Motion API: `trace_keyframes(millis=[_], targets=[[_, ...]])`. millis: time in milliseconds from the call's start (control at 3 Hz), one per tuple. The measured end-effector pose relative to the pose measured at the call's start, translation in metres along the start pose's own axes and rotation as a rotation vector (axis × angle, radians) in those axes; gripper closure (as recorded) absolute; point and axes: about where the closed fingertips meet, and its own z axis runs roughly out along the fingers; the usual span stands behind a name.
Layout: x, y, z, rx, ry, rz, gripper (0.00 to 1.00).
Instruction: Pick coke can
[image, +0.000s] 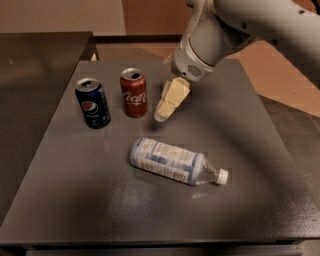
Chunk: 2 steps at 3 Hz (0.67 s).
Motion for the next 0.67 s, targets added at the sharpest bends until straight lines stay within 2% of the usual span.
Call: trace_keyframes(millis=[667], targets=[[-0.02, -0.016, 0.026, -0.023, -0.033, 0.001, 0.0]])
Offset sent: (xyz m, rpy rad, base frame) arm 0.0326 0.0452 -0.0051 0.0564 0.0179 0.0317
